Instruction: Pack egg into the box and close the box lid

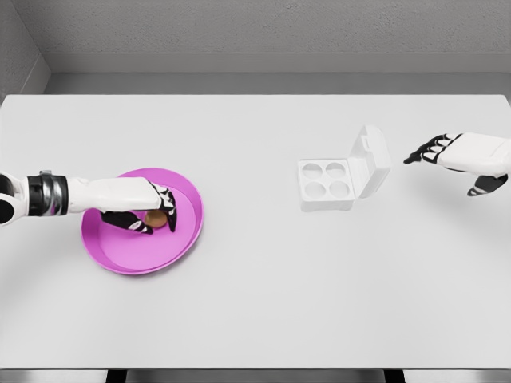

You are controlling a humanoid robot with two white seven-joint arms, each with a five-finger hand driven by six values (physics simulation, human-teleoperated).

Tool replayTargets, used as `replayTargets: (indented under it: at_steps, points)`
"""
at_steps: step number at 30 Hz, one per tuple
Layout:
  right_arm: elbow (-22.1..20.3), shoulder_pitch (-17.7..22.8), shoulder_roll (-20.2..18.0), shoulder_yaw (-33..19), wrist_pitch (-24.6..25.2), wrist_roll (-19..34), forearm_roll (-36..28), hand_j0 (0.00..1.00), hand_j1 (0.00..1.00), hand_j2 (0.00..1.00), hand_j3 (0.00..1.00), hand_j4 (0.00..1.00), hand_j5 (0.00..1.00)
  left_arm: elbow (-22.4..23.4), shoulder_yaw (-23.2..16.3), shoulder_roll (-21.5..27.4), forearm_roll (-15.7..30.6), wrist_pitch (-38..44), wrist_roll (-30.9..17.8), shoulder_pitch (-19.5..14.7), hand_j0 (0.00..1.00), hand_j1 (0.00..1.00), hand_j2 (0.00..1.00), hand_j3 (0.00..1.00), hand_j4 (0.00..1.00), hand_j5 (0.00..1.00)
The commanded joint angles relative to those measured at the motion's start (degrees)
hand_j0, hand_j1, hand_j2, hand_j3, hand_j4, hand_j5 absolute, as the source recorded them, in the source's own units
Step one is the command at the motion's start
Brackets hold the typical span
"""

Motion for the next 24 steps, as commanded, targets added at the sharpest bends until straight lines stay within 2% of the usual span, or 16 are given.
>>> replayTargets:
  at_steps: [1, 6, 9, 18, 24]
  points:
    - [0.00, 0.00, -0.08, -0.02, 0.14, -0.02, -0.17, 1.00, 1.00, 1.00, 1.00, 1.00, 1.00, -0.31, -0.09, 0.06, 0.36, 0.16, 0.01, 0.00, 0.42, 0.42, 0.42, 0.42, 0.42, 0.42]
    - [0.00, 0.00, -0.17, 0.06, 0.14, -0.02, -0.17, 1.00, 1.00, 1.00, 1.00, 1.00, 1.00, -1.19, 0.00, -0.38, 0.71, 0.16, 0.27, -1.23, 0.41, 0.41, 0.41, 0.41, 0.41, 0.41]
    - [-0.27, 0.00, -0.25, -0.02, 0.14, -0.02, -0.26, 1.00, 1.00, 1.00, 1.00, 1.00, 1.00, -1.10, 0.00, -2.75, 0.71, 0.16, 0.36, -3.25, 0.42, 0.42, 0.42, 0.42, 0.42, 0.42]
    - [-0.27, -0.09, -0.17, -0.02, 0.14, -0.02, -0.26, 1.00, 1.00, 1.00, 1.00, 1.00, 1.00, -1.01, -0.35, -9.96, 0.36, 0.16, 0.10, -6.06, 0.41, 0.41, 0.41, 0.41, 0.41, 0.41]
    - [-0.27, -0.09, -0.17, -0.02, 0.14, -0.02, -0.26, 1.00, 1.00, 1.00, 1.00, 1.00, 1.00, -0.49, -2.55, -13.83, 0.27, 0.16, 0.01, -8.09, 0.41, 0.41, 0.41, 0.41, 0.41, 0.41]
